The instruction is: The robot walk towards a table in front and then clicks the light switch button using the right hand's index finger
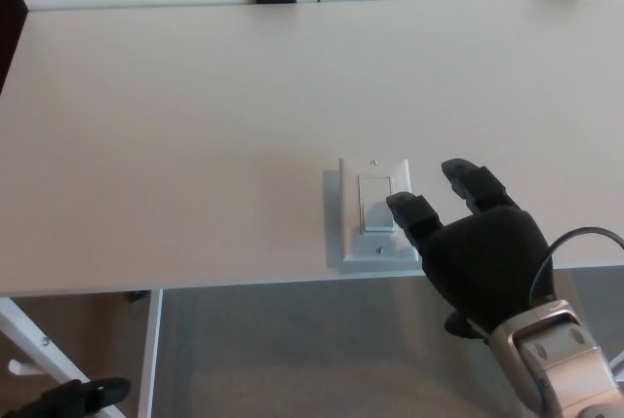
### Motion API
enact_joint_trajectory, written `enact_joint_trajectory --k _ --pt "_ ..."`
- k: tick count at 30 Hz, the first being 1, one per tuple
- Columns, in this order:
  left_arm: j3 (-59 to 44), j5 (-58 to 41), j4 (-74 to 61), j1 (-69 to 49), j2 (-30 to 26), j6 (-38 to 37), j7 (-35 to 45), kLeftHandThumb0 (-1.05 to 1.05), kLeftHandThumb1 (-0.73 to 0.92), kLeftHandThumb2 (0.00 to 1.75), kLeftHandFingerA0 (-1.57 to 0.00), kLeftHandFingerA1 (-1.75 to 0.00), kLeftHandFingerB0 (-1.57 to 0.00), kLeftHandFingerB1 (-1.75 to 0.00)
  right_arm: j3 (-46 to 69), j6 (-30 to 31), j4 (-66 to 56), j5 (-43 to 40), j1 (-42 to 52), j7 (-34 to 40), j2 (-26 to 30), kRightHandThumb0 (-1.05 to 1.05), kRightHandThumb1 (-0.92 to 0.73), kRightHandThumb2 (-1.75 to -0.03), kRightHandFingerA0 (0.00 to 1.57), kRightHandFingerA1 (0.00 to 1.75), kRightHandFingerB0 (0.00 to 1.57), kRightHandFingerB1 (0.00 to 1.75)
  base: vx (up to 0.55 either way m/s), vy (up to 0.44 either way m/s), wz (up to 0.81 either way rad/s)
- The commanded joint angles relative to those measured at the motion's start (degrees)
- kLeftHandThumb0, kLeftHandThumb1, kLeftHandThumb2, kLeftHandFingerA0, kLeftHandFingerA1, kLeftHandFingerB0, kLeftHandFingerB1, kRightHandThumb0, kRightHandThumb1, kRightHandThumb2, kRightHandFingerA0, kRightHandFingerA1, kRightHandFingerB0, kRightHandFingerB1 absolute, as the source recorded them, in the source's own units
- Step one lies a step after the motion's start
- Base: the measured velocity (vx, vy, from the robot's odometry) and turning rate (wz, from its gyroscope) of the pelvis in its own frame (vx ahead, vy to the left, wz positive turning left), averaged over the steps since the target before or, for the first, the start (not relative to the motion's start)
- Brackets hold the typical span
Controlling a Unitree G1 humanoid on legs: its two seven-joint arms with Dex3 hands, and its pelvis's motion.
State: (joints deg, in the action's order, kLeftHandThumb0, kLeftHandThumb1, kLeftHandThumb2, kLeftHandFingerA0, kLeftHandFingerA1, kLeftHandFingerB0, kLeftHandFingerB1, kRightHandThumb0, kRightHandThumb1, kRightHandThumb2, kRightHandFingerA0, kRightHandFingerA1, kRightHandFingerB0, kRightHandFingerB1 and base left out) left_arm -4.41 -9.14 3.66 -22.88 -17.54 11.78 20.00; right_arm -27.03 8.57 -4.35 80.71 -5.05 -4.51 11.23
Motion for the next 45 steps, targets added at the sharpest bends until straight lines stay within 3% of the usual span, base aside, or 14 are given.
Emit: enact_joint_trajectory --k 1,21,22,23,29,33,34,40,42,43,45 --pt "0.24 1.08 0.0 -0.06 -1.07 0.75 0.49 -0.28 0.79 0.63 -0.39 -0.43 -0.34 -0.38 -0.59 2.0 1.07 -0.25 -0.87 0.46 0.33 -0.63 -0.28 -0.61 0.04 0.18 0.12 0.28 0.0 0.0 0.0" --pt "0.21 1.13 -0.37 0.64 -1.17 0.59 0.38 -0.3 0.78 0.63 -0.41 -0.43 -0.36 -0.39 -3.24 2.85 2.25 -1.18 -2.11 1.29 0.73 -0.61 -0.26 -0.6 0.04 0.15 0.12 0.28 0.0 0.0 0.0" --pt "0.18 1.18 -0.14 0.85 -1.09 0.48 0.26 -0.29 0.78 0.63 -0.41 -0.43 -0.36 -0.39 -3.26 2.82 2.31 -1.33 -2.28 1.22 0.74 -0.64 -0.32 -0.54 0.0 0.24 0.12 0.27 0.0 0.0 0.0" --pt "0.11 1.04 -0.11 1.02 -1.02 0.48 0.31 -0.29 0.78 0.63 -0.4 -0.43 -0.36 -0.39 -3.4 2.6 2.68 -1.39 -2.52 1.45 0.84 -0.62 -0.26 -0.6 0.04 0.15 0.12 0.29 0.0 0.0 0.0" --pt "0.17 1.42 0.06 1.28 -1.06 0.36 0.19 -0.29 0.77 0.63 -0.4 -0.43 -0.35 -0.39 -4.13 2.75 3.57 -1.4 -2.26 2.22 0.94 -0.61 -0.25 -0.59 0.04 0.15 0.13 0.29 0.0 0.0 0.0" --pt "0.16 1.48 -0.07 1.27 -1.02 0.69 0.32 -0.29 0.77 0.63 -0.4 -0.43 -0.34 -0.39 -4.58 2.77 3.63 -1.17 -1.74 2.14 1.68 -0.66 -0.32 -0.54 0.0 0.25 0.11 0.26 0.0 0.0 0.0" --pt "0.12 1.59 -0.49 1.1 -1.09 1.53 0.05 -0.3 0.77 0.63 -0.42 -0.42 -0.35 -0.38 -4.73 2.97 3.86 -1.3 -1.23 2.6 1.5 -0.63 -0.26 -0.6 0.05 0.17 0.13 0.28 0.0 0.0 0.0" --pt "0.25 2.11 -0.68 1.02 -1.28 1.25 0.03 -0.29 0.78 0.63 -0.41 -0.43 -0.36 -0.39 -5.13 2.12 5.2 -2.74 -0.09 5.21 1.97 -0.6 -0.24 -0.59 0.04 0.14 0.15 0.31 0.0 0.0 0.0" --pt "0.19 2.1 -0.43 1.07 -1.32 1.04 0.17 -0.29 0.78 0.63 -0.41 -0.43 -0.35 -0.39 -5.58 1.98 4.95 -3.1 0.5 4.75 2.07 -0.61 -0.29 -0.54 0.0 0.22 0.17 0.28 0.0 0.0 0.0" --pt "0.21 2.15 -0.34 1.09 -1.35 0.9 0.22 -0.29 0.78 0.63 -0.41 -0.43 -0.35 -0.39 -5.83 2.15 4.94 -2.95 0.59 4.54 2.11 -0.57 -0.22 -0.59 0.04 0.13 0.15 0.32 0.0 0.0 0.0" --pt "0.13 2.09 0.21 1.17 -1.35 0.16 0.49 -0.29 0.78 0.63 -0.42 -0.44 -0.35 -0.39 -6.49 2.67 5.35 -2.19 0.66 4.62 2.26 -0.64 -0.3 -0.54 0.0 0.24 0.17 0.28 0.0 0.0 0.0"
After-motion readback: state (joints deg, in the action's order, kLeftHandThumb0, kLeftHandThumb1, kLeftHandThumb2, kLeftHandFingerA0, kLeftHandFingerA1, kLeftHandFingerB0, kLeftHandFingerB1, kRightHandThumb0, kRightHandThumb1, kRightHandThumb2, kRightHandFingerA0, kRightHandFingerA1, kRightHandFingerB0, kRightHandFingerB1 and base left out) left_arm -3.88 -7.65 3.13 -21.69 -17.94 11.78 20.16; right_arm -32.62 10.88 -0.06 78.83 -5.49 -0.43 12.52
